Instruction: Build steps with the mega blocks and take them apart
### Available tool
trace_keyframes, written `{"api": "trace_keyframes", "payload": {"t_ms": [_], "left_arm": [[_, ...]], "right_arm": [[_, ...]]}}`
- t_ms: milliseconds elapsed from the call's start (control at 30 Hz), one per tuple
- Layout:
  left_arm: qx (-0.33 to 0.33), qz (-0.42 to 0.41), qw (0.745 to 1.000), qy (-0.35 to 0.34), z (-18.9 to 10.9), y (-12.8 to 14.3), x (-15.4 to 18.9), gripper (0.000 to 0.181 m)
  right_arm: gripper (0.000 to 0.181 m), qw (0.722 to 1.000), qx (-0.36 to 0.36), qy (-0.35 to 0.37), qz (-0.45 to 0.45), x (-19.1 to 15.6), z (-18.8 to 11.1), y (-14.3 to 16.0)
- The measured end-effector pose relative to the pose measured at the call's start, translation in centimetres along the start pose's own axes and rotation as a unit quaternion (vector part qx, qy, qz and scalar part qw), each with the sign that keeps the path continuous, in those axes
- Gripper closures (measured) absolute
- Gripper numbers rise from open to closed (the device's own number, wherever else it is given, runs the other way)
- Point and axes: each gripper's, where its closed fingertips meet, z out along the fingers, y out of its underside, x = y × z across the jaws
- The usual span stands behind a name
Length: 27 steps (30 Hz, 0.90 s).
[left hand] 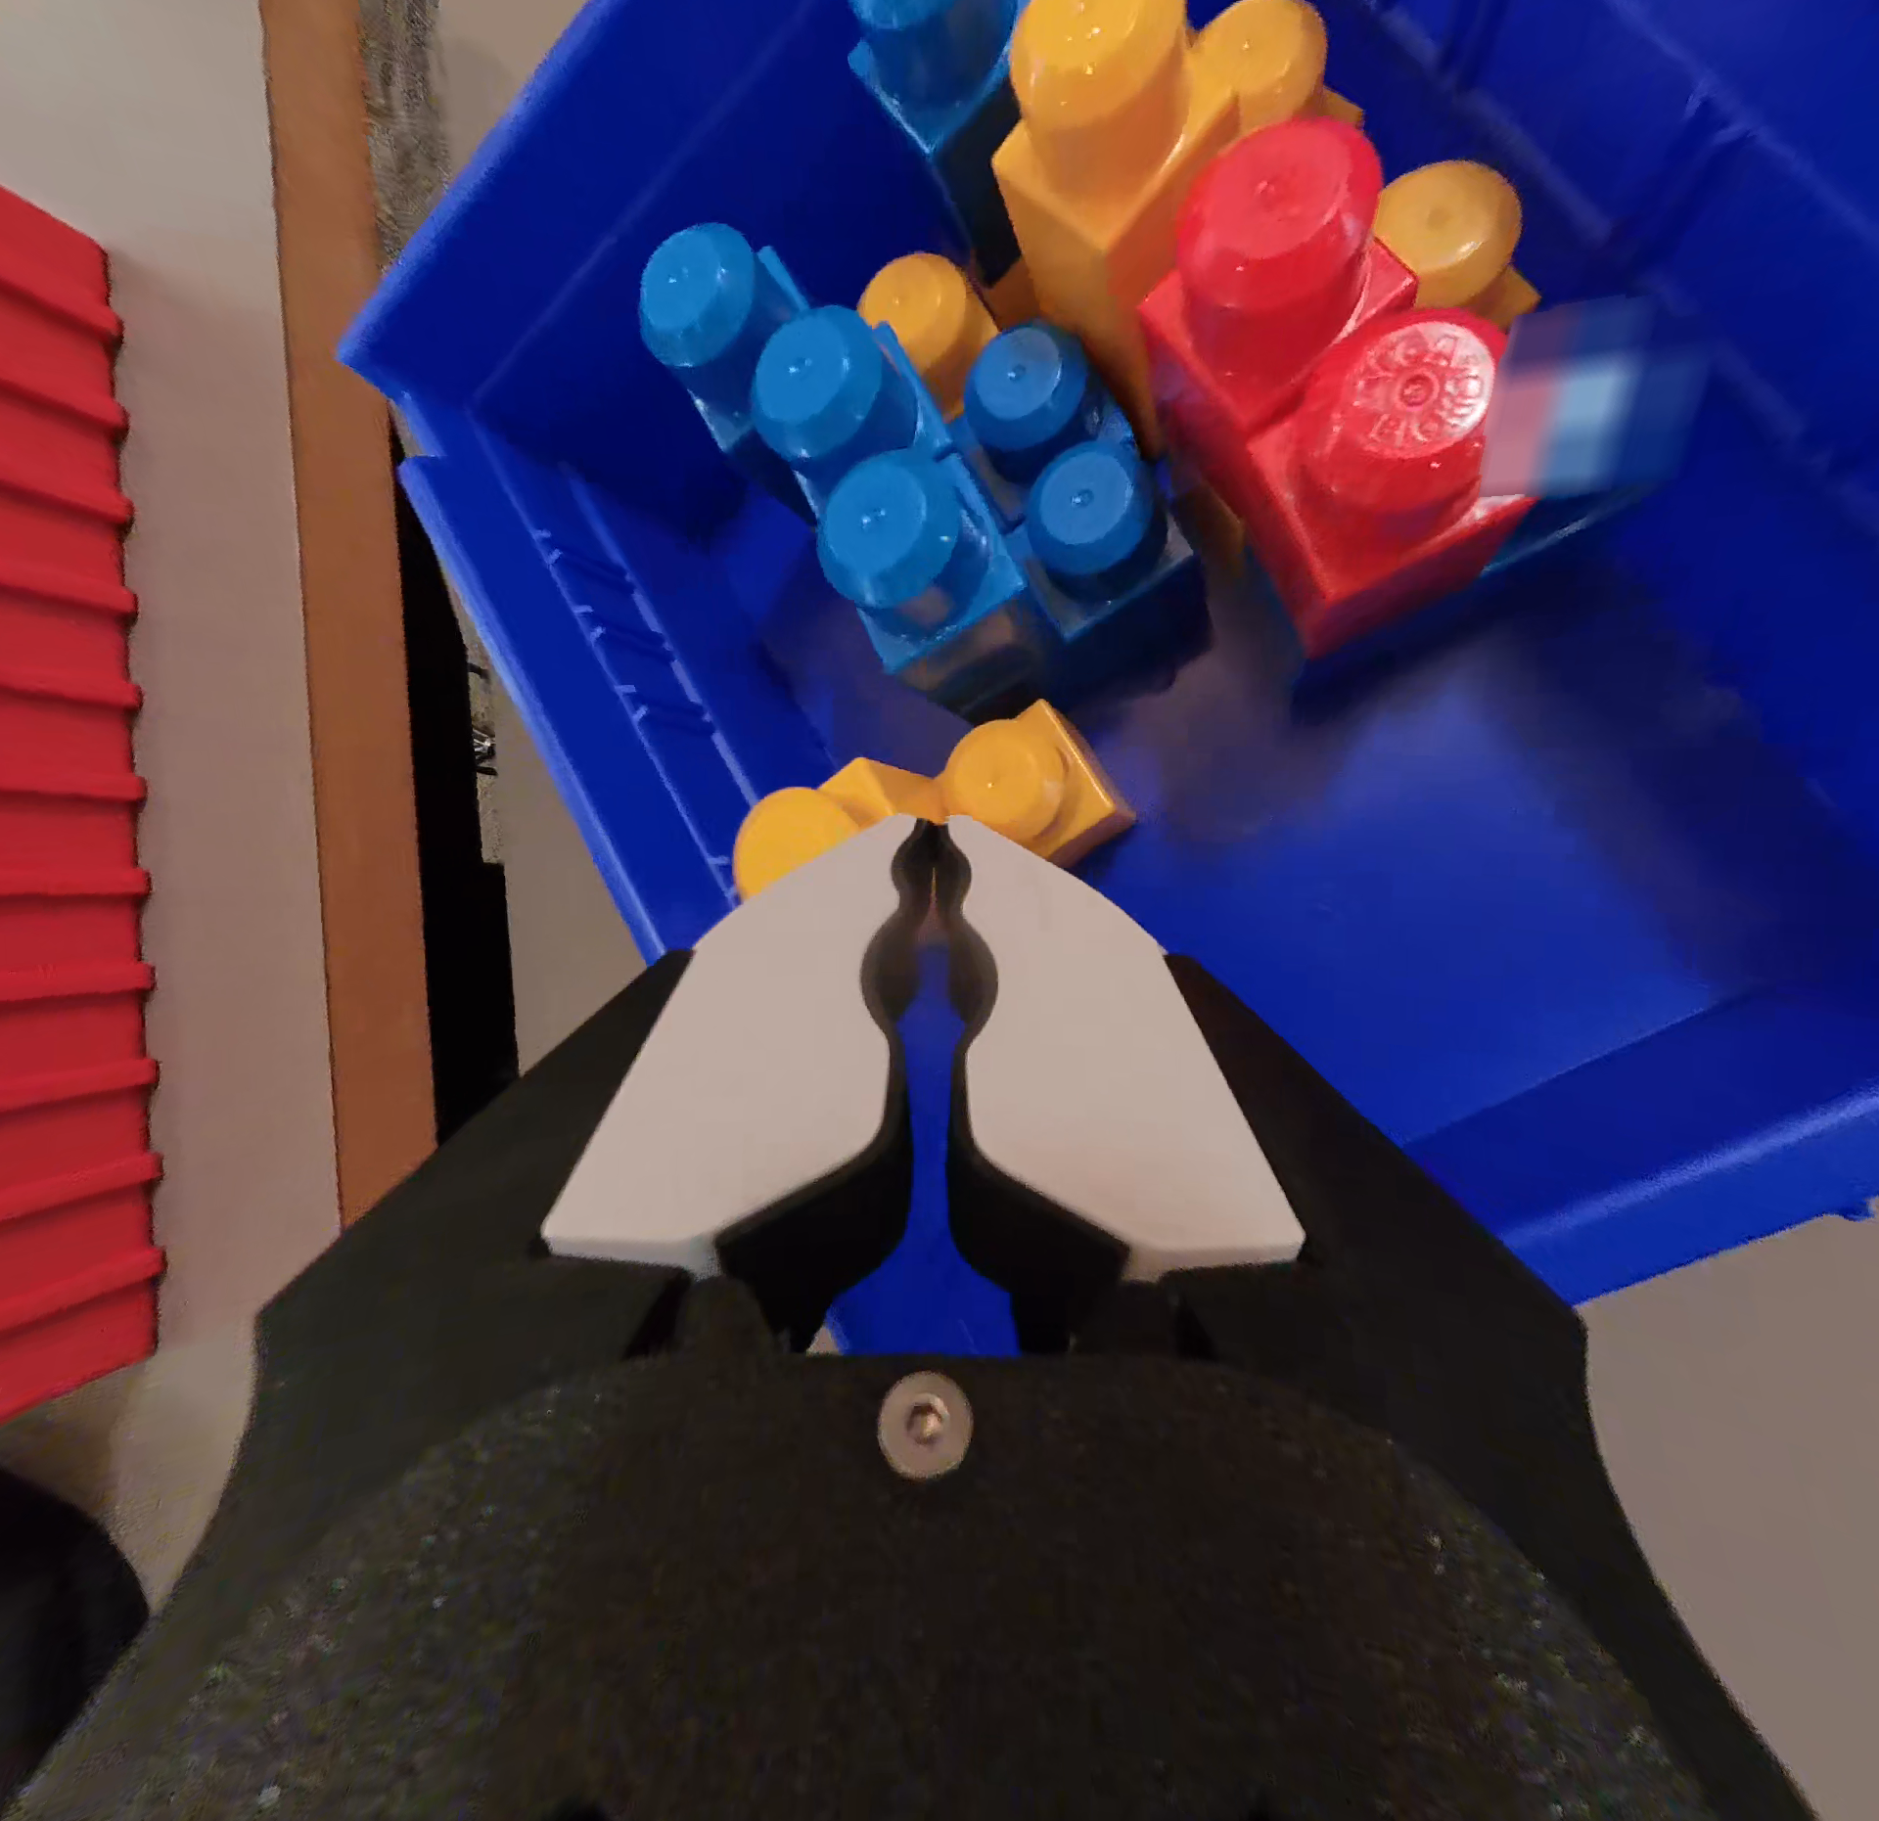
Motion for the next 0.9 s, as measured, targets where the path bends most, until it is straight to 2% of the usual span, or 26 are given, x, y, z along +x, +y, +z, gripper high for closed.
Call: {"api": "trace_keyframes", "payload": {"t_ms": [233, 367, 567, 767, 900], "left_arm": [[0.012, -0.001, 1.000, 0.000, -0.8, -0.4, -0.9, 0.156], [0.015, 0.008, 1.000, 0.017, -2.3, -0.7, -1.4, 0.147], [-0.014, 0.054, 0.997, 0.060, -3.5, 0.2, -1.3, 0.138], [-0.076, 0.148, 0.984, 0.061, -1.3, 1.1, -1.5, 0.127], [-0.122, 0.208, 0.969, 0.061, 0.0, 1.8, -2.1, 0.135]], "right_arm": [[0.179, 1.000, -0.006, -0.004, 0.005, 0.2, 0.0, 0.4], [0.178, 1.000, -0.011, -0.009, 0.012, 0.2, 0.1, 0.6], [0.176, 0.999, -0.024, -0.024, 0.013, -0.2, 0.5, 1.2], [0.176, 0.999, -0.039, -0.035, 0.012, -0.6, 0.8, 1.9], [0.176, 0.998, -0.047, -0.041, 0.010, -0.8, 0.8, 2.3]]}}
